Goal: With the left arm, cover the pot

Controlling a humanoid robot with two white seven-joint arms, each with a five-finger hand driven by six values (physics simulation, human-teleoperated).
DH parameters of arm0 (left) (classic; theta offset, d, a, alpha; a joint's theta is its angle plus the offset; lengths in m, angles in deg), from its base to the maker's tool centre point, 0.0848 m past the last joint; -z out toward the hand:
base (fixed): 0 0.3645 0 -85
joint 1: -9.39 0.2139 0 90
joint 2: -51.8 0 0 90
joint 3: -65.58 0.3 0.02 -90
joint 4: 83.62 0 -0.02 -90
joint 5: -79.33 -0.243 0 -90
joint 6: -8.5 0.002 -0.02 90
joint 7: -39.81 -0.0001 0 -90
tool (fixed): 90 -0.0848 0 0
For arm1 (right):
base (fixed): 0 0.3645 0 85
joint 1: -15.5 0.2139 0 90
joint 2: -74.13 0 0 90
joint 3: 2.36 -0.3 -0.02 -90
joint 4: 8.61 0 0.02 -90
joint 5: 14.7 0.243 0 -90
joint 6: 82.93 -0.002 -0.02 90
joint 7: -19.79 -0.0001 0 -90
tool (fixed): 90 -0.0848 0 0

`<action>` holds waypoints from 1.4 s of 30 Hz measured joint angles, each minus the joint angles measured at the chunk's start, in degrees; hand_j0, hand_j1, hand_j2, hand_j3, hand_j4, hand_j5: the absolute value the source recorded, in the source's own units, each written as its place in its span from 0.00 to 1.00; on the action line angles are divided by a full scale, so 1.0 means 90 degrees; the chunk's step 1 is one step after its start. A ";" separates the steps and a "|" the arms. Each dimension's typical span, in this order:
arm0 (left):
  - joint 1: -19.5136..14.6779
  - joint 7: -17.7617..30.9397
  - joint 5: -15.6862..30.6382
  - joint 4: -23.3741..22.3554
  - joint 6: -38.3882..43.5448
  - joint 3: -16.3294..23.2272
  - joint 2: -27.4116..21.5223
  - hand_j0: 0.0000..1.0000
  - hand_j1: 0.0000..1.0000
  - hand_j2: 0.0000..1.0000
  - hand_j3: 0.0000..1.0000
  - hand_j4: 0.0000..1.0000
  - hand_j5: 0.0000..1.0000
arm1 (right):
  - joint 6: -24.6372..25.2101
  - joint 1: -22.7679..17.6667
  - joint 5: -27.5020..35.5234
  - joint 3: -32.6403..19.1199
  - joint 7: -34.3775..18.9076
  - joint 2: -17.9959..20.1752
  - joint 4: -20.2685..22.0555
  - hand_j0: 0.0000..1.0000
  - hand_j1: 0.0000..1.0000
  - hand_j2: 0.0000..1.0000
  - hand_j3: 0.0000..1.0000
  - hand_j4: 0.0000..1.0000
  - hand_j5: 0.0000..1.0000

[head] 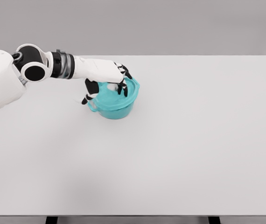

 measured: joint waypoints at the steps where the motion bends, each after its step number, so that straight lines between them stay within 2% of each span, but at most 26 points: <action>1: 0.0000 0.0001 0.0002 0.0001 0.0000 -0.0001 0.0001 1.00 1.00 1.00 1.00 1.00 1.00 | 0.0000 0.0000 0.0000 0.0000 0.0000 0.0000 0.0000 1.00 1.00 1.00 1.00 1.00 1.00; 14: 0.0010 -0.0003 0.0021 -0.0004 0.0019 -0.0009 -0.0019 1.00 1.00 1.00 1.00 1.00 1.00 | 0.0000 0.0000 0.0000 0.0000 -0.0003 0.0000 0.0000 1.00 1.00 1.00 1.00 1.00 1.00; 21: 0.0010 -0.0044 -0.0550 0.0005 0.0084 -0.0037 -0.0049 1.00 1.00 1.00 1.00 1.00 1.00 | 0.0000 0.0000 0.0000 0.0000 0.0000 0.0000 0.0000 1.00 1.00 1.00 1.00 1.00 1.00; 35: 0.0049 -0.0133 -0.0973 0.0020 -0.0247 -0.0009 -0.0080 1.00 1.00 1.00 1.00 1.00 1.00 | 0.0000 0.0000 0.0000 -0.0001 0.0001 0.0000 0.0000 1.00 1.00 1.00 1.00 1.00 1.00; 42: 0.0039 -0.0009 -0.1264 0.0041 -0.0678 0.0080 -0.0111 1.00 1.00 1.00 1.00 1.00 1.00 | 0.0000 0.0000 0.0000 0.0000 0.0001 0.0000 0.0000 1.00 1.00 1.00 1.00 1.00 1.00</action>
